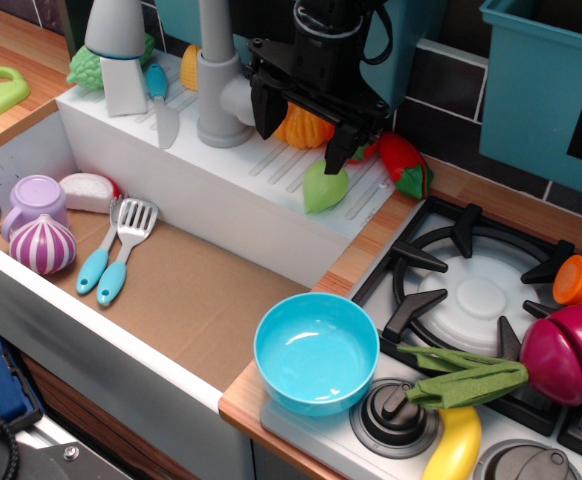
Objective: Put pear in bowl
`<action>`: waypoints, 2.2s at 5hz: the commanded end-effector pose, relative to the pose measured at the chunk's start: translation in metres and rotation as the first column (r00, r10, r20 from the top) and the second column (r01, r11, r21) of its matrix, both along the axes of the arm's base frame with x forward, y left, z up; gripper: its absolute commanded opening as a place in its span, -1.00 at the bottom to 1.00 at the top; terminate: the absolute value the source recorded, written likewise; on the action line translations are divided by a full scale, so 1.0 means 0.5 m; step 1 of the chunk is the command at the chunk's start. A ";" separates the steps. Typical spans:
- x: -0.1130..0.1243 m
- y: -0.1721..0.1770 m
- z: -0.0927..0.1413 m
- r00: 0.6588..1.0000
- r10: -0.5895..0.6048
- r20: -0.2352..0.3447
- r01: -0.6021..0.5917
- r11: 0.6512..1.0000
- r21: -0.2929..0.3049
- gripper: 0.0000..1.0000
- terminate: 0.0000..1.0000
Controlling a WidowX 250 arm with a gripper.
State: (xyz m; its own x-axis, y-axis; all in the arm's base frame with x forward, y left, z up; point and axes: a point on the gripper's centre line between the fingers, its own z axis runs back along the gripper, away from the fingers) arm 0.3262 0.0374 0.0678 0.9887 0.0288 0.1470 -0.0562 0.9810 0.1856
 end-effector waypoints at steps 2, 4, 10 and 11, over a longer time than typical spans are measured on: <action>0.019 0.006 -0.016 0.999 -0.013 0.029 0.013 1.000 -0.010 1.00 -1.00; 0.027 0.008 -0.037 0.998 -0.028 0.064 0.031 0.999 -0.036 1.00 -1.00; 0.080 0.016 -0.048 0.994 -0.048 0.098 0.055 0.996 -0.067 -1.00 -1.00; 0.045 0.012 -0.020 0.998 -0.035 0.047 0.036 0.999 -0.024 -1.00 -1.00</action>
State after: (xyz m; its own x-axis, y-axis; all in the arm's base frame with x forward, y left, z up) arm 0.3279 0.0409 0.0433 0.9945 0.0276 0.1013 -0.0422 0.9885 0.1452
